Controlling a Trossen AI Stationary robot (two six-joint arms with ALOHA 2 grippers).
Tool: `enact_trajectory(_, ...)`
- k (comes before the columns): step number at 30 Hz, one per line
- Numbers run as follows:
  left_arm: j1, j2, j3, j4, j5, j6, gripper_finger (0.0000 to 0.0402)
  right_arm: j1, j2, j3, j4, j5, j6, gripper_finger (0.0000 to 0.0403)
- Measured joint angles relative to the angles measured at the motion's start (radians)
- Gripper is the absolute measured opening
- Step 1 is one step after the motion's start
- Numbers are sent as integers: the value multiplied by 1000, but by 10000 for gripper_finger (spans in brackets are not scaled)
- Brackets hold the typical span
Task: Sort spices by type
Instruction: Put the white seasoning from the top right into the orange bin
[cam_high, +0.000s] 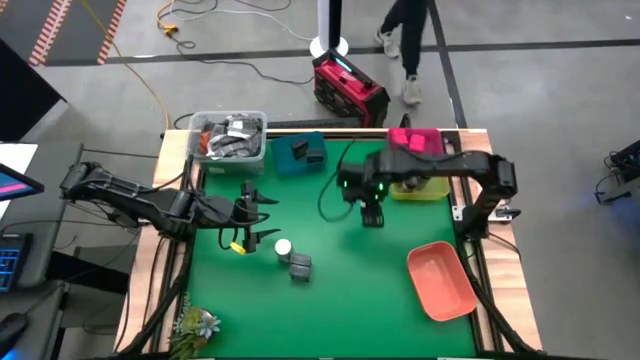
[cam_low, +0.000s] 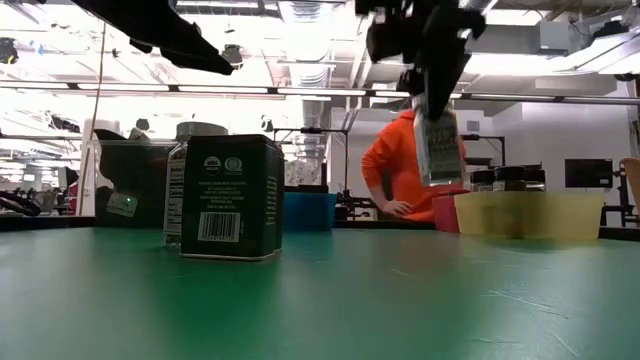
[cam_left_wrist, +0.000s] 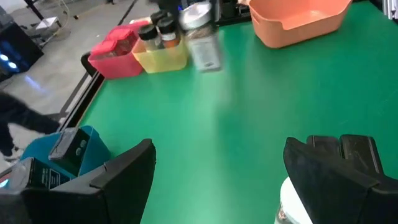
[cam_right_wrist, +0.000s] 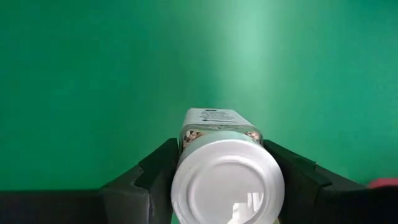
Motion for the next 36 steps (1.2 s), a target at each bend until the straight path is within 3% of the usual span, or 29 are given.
enact_trajectory(6,0,0,0,-11,0,17,336,168,0,8,-16,-2,127,226)
enact_trajectory(20,0,0,0,-3,0,85,336,496,0,7,-128,20,631,227)
enact_trajectory(36,0,0,0,-4,0,97,336,587,0,0,-306,143,979,227)
